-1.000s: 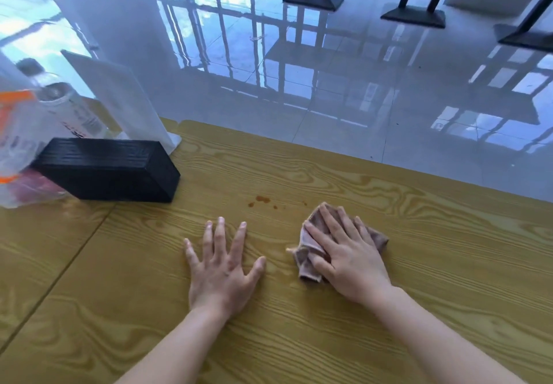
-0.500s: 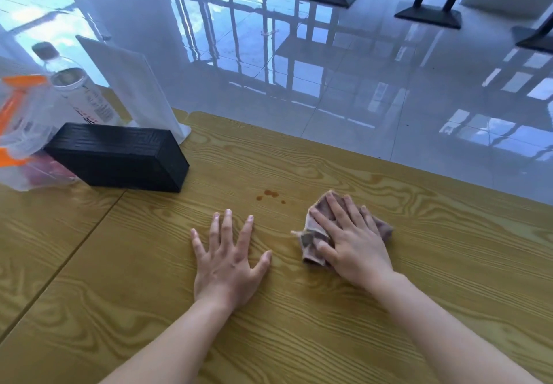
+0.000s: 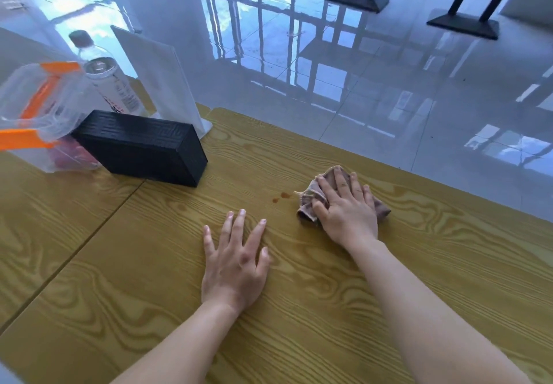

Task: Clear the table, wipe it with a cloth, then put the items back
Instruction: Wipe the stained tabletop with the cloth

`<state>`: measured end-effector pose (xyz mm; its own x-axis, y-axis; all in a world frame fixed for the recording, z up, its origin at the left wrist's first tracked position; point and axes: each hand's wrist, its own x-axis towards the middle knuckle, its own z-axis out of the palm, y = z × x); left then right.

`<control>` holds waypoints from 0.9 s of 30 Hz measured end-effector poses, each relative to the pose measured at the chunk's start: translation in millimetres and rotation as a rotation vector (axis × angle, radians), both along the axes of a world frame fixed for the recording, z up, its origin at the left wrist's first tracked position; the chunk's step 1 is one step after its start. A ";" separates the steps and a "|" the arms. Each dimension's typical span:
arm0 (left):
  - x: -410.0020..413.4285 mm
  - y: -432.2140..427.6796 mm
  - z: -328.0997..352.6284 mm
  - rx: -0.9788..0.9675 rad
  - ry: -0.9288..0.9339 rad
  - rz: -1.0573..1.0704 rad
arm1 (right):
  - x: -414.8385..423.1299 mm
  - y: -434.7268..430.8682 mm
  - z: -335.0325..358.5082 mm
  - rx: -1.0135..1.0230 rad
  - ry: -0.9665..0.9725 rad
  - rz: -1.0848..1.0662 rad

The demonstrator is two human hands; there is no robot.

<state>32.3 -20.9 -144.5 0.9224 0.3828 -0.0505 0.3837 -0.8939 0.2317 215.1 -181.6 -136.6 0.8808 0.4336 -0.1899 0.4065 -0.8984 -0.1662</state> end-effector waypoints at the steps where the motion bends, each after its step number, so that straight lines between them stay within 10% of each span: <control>1: -0.2 -0.4 -0.4 0.006 0.004 0.000 | -2.2 -3.5 1.7 0.007 0.005 0.004; 7: 1.5 -0.4 -0.6 0.021 0.027 -0.006 | -44.5 -23.9 6.3 -0.042 -0.025 0.440; 12: 0.8 -0.5 0.5 0.013 0.029 -0.001 | 8.4 42.3 -1.3 0.003 -0.009 0.132; 18: -0.2 1.3 3.0 -0.003 0.049 -0.011 | -28.8 -34.6 3.6 -0.045 -0.056 0.460; 27: -10.1 54.7 18.1 -0.014 0.037 -0.022 | -28.4 47.4 5.9 -0.017 0.043 -0.036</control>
